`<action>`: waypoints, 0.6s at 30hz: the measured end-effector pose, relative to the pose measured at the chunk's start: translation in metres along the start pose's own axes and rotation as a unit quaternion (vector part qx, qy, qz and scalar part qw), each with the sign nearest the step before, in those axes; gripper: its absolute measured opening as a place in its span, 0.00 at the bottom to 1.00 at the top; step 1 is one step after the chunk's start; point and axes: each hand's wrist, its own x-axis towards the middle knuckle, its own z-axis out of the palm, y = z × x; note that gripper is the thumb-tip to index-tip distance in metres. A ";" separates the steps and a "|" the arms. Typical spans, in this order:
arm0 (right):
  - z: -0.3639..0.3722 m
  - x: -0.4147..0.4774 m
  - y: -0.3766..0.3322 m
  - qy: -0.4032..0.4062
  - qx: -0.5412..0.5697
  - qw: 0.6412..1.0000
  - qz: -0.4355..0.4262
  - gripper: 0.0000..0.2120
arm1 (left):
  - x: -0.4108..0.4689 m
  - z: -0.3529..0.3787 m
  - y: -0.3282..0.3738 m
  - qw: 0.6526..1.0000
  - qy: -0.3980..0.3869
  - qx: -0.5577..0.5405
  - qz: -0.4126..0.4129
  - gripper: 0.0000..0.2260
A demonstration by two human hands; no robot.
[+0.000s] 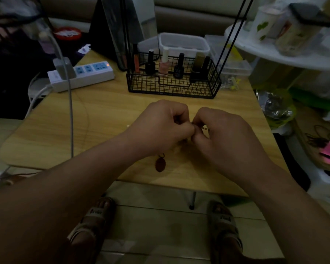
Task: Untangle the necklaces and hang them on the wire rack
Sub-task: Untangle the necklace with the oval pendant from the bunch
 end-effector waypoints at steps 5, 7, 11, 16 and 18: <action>0.004 0.002 0.003 0.044 0.090 0.994 0.034 0.02 | 0.000 -0.004 0.005 0.997 0.007 -0.075 -0.027 0.06; 0.004 0.002 0.004 0.046 0.171 0.982 0.065 0.03 | -0.001 -0.007 0.006 0.995 0.010 -0.096 -0.025 0.06; 0.004 -0.002 0.005 0.029 0.217 0.973 0.068 0.04 | -0.003 -0.007 0.008 0.993 -0.003 -0.117 -0.028 0.06; 0.004 -0.002 0.012 0.029 0.235 0.969 0.074 0.05 | -0.003 -0.005 0.007 0.993 -0.011 -0.107 -0.047 0.08; 0.002 0.000 0.014 0.034 0.258 0.962 0.080 0.05 | -0.002 -0.005 0.006 0.994 -0.010 -0.099 -0.050 0.08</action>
